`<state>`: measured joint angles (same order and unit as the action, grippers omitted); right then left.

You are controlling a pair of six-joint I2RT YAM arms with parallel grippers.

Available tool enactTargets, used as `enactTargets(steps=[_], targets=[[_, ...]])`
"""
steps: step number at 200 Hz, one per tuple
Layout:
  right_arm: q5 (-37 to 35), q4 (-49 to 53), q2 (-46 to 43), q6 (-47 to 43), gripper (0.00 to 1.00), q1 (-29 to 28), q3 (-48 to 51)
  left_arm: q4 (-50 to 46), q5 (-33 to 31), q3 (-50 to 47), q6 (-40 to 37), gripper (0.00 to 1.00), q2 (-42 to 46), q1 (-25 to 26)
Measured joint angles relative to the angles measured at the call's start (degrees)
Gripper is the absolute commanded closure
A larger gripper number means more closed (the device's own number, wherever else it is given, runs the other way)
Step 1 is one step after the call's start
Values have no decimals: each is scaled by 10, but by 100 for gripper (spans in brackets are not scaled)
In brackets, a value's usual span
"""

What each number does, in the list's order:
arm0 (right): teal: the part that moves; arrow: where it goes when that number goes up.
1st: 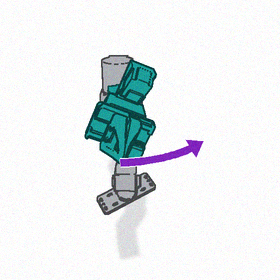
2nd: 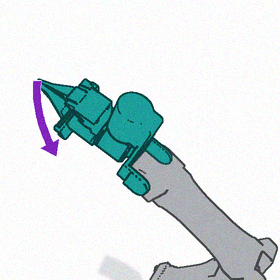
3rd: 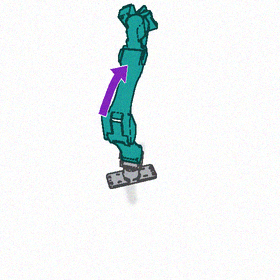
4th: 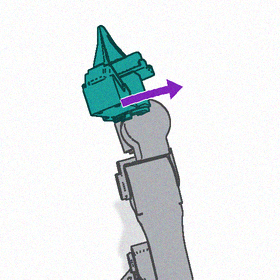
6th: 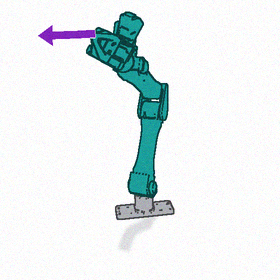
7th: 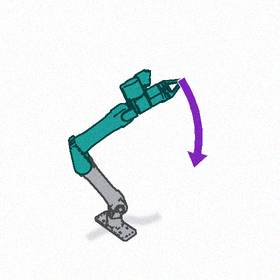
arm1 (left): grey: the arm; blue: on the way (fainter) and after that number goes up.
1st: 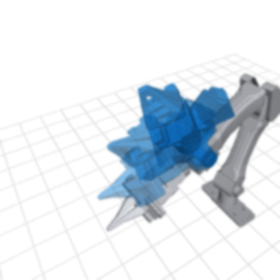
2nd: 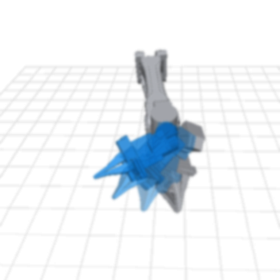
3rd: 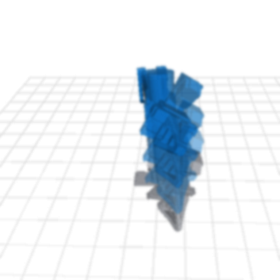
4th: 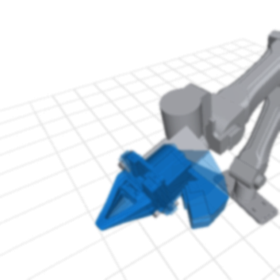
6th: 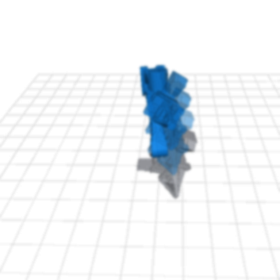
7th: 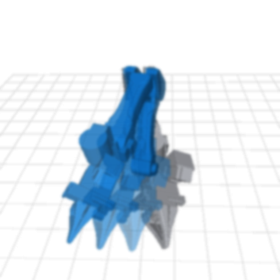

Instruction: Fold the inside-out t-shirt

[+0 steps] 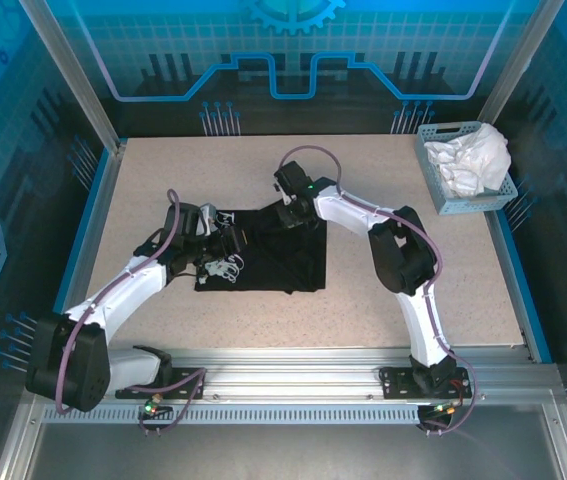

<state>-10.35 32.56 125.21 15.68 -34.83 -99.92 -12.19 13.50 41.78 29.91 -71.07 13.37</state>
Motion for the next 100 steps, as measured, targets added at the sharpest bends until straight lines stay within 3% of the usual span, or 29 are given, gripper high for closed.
enactTargets(steps=[38,74,100], targets=[[3,17,-43,2,79,55,25,-3,0,-12,0,25,1,0],[38,32,-48,13,67,137,25,-5,1,-14,-3,25,2,0],[50,33,-51,17,62,161,33,-7,4,-14,-3,25,4,0]])
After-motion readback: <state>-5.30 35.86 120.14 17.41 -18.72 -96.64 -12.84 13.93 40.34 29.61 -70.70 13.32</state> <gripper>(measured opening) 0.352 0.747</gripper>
